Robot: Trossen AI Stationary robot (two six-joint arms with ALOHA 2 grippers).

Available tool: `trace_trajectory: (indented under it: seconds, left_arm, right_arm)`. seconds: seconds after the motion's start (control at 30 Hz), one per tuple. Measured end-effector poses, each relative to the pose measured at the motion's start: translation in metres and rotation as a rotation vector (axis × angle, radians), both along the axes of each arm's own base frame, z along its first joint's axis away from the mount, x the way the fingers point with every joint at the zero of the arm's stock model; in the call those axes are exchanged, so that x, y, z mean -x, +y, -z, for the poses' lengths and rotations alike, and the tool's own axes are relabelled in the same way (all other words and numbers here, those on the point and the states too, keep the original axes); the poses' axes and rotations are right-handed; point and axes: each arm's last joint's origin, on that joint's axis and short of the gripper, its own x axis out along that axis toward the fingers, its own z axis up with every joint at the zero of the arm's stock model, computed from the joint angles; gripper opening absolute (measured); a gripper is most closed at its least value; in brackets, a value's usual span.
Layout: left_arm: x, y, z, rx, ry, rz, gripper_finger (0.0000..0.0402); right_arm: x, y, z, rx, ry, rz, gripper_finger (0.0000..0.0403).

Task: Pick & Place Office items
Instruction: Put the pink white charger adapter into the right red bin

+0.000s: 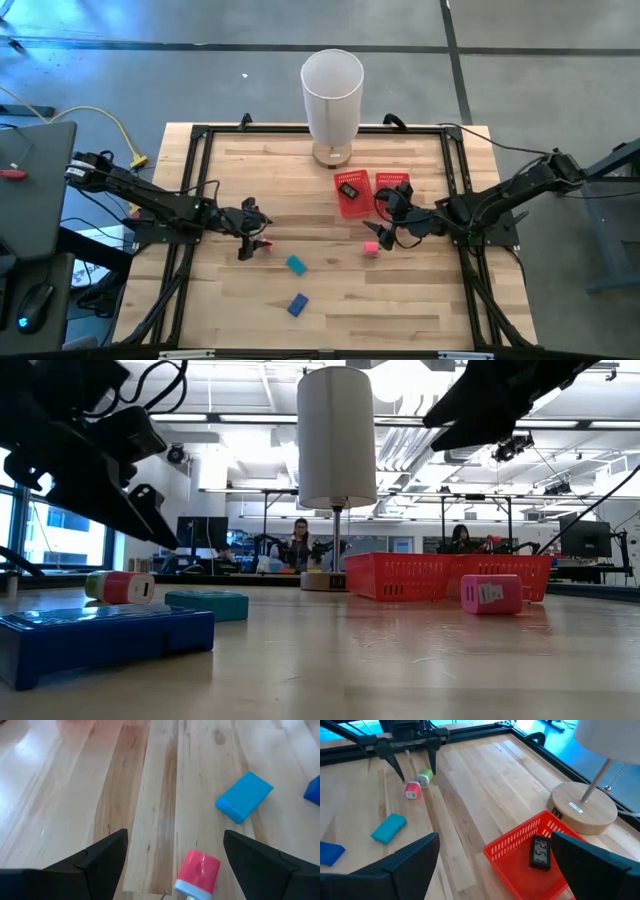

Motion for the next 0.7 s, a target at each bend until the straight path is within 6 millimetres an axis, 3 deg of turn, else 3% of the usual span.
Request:
trace_trajectory:
  seconds: [0.7]
  left_arm:
    - [0.0003,-0.0018,0.0008,0.041,0.014,0.039,0.032]
  right_arm:
    - [-0.0005,0.0002,-0.0008,-0.003,-0.01,0.0,0.0368]
